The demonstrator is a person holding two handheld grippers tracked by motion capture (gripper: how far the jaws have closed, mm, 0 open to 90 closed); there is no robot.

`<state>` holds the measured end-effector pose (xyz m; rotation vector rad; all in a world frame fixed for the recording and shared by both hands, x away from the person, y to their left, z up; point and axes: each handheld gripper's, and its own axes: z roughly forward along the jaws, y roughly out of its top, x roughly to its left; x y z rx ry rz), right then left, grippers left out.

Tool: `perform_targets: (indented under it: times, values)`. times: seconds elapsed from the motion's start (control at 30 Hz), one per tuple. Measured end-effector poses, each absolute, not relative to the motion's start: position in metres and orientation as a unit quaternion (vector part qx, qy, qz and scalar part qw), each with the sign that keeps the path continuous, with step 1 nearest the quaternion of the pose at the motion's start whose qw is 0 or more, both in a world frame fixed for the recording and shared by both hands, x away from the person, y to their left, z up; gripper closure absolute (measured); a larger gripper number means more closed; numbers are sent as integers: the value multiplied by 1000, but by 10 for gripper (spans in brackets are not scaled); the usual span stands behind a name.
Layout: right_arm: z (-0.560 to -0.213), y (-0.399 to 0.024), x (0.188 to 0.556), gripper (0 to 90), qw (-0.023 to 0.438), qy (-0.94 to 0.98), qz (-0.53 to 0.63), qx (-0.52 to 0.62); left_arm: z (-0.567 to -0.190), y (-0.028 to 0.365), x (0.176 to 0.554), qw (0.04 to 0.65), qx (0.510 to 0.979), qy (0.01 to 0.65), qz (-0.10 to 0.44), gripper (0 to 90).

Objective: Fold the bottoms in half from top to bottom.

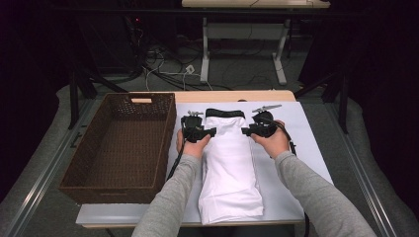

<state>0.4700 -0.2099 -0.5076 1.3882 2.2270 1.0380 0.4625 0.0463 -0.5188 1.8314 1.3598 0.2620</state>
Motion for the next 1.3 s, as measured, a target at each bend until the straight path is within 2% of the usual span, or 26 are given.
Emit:
perform_targets:
  times: [0.3, 0.67, 0.77, 0.87, 0.9, 1.3]
  values:
    - [-528, -208, 489, 672, 149, 764, 354, 519, -535, 56, 479, 399, 722, 554, 107, 505]
    - [-546, -209, 500, 717, 157, 759, 330, 538, -545, 58, 484, 391, 724, 558, 111, 521]
    - [-550, -208, 502, 775, 151, 759, 327, 542, -547, 58, 485, 388, 725, 557, 112, 532]
    - [-551, -206, 502, 887, 149, 763, 325, 539, -549, 59, 486, 386, 726, 558, 109, 546]
    - [-551, -206, 502, 899, 147, 763, 324, 539, -550, 59, 487, 386, 726, 558, 110, 552]
    - [-548, -214, 502, 900, 143, 760, 314, 551, -554, 62, 493, 385, 728, 557, 107, 606]
